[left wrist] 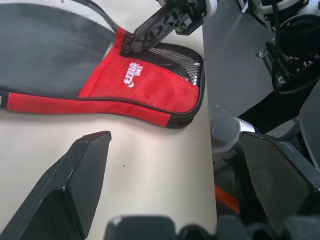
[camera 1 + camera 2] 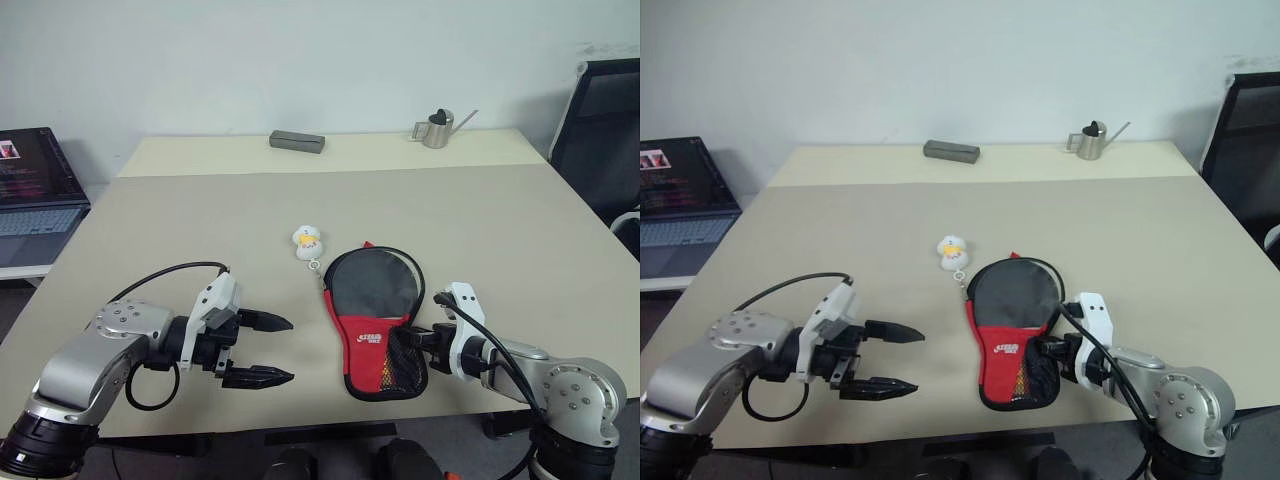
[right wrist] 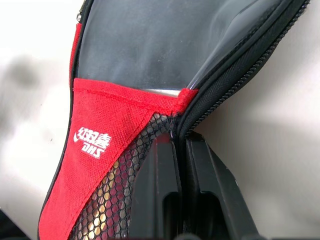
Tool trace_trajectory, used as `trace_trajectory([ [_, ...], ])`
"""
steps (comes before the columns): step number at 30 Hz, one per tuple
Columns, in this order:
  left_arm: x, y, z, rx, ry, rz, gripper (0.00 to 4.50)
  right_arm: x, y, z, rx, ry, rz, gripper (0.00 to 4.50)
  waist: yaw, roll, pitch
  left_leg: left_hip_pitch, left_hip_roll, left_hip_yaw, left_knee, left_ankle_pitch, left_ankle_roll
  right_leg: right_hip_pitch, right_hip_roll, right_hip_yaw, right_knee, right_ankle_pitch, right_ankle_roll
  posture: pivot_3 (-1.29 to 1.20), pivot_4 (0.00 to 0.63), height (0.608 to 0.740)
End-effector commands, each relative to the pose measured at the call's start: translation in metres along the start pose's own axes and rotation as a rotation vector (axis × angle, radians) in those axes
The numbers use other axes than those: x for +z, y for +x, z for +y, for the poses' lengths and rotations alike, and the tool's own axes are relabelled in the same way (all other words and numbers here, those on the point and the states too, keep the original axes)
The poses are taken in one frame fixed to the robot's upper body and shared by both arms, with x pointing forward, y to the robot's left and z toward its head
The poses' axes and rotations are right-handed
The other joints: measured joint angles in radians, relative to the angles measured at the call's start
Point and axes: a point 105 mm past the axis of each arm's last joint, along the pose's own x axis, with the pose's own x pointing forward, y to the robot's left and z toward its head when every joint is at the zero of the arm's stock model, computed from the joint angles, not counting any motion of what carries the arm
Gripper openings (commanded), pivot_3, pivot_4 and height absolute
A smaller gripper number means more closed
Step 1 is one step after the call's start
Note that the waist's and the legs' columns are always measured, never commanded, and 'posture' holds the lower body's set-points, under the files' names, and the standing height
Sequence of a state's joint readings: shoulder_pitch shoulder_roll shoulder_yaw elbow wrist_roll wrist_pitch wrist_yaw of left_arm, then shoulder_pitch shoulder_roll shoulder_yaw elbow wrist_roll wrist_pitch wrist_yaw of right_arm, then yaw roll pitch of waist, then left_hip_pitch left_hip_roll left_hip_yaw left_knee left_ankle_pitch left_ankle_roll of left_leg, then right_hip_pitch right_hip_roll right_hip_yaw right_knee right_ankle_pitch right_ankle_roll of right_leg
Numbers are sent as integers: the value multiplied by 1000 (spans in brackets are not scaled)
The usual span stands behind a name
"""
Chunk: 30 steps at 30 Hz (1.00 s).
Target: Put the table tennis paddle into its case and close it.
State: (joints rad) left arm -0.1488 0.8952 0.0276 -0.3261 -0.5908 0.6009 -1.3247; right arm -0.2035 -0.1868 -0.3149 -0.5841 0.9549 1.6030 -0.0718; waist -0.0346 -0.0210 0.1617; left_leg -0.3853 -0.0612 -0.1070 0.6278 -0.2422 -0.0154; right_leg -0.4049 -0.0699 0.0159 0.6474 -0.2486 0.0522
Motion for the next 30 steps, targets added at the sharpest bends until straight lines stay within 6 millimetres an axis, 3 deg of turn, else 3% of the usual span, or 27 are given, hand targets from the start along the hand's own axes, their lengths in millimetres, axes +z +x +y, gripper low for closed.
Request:
trace_trajectory([
  [1, 6, -1, -5, -22, 38, -6, 4500, -3, -3, 10, 47, -7, 9, 23, 0, 0, 0, 0, 0, 0, 0, 0, 0, 0, 0, 0, 0, 0, 0, 0, 150, 740],
  [9, 5, -1, -3, -16, 39, -2, 4500, -5, 2, 15, 35, -4, 32, 23, 0, 0, 0, 0, 1, 0, 0, 0, 0, 0, 0, 0, 0, 0, 0, 0, 150, 740],
  [12, 4, -1, -2, -10, 40, -1, 4500, -4, 4, 20, 53, 30, 16, 739, -1, 0, 0, 0, 1, 0, 0, 0, 0, 0, 0, 0, 0, -1, -1, 0, 150, 740],
  [18, 2, -2, -2, -2, 40, 0, 4500, 2, 2, 30, 124, 79, -22, 2769, -1, 1, 0, 0, 2, 0, 0, 0, 0, 0, 1, 0, 0, -1, -1, 0, 150, 740],
  [21, 1, -2, -1, 8, 40, 2, 4500, 11, -10, 33, 175, -6, -39, 3767, 0, 2, 1, 0, 2, 1, 0, 0, 0, 0, 1, 0, 0, -1, -1, 0, 150, 740],
  [30, -2, -4, 1, 36, 34, -3, 4500, 26, -47, 18, 272, -163, -60, 3767, 3, 2, 2, 0, 3, 1, 0, 0, 1, 1, 4, 0, -1, -4, 3, 0, 150, 740],
])
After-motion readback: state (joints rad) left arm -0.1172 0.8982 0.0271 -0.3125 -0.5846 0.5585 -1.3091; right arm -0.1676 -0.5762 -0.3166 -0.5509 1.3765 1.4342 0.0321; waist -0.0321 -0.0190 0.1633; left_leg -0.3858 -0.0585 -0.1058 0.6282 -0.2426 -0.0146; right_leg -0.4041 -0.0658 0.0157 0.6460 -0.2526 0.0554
